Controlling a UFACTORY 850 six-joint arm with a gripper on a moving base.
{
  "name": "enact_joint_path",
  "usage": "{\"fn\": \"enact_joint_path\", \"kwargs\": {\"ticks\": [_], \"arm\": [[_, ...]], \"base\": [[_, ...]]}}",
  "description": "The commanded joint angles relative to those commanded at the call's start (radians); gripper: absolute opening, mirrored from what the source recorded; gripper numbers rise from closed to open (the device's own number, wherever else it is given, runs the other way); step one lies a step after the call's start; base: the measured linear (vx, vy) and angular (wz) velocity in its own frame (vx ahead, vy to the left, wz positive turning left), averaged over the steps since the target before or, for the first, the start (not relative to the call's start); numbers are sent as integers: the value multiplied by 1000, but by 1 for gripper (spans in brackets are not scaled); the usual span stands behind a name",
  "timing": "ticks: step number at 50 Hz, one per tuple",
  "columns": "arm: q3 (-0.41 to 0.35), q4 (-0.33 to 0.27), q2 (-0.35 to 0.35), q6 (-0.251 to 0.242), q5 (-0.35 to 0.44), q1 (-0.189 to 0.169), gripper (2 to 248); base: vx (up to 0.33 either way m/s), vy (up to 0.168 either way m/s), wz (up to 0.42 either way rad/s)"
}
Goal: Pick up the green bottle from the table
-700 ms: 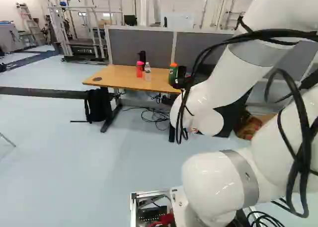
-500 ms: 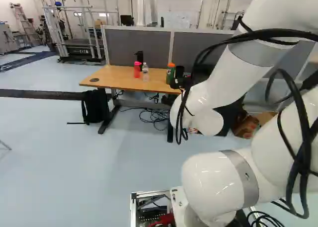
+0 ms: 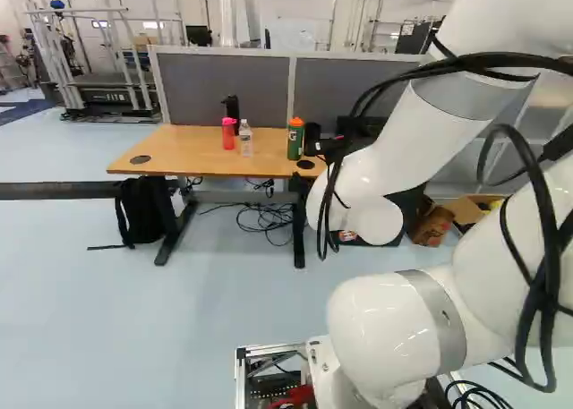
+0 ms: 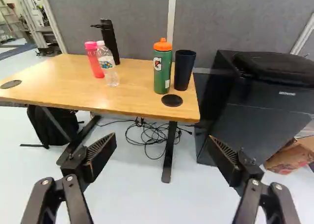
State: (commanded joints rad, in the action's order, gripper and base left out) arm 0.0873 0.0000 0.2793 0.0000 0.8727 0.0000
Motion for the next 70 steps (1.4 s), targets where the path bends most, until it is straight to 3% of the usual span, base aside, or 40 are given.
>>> {"fn": "enact_joint_path", "kwargs": {"ticks": [32, 70], "arm": [[0, 0, 0, 0, 0, 0, 247], [0, 0, 0, 0, 0, 0, 247]], "base": [[163, 98, -289], [152, 174, -163]]}}
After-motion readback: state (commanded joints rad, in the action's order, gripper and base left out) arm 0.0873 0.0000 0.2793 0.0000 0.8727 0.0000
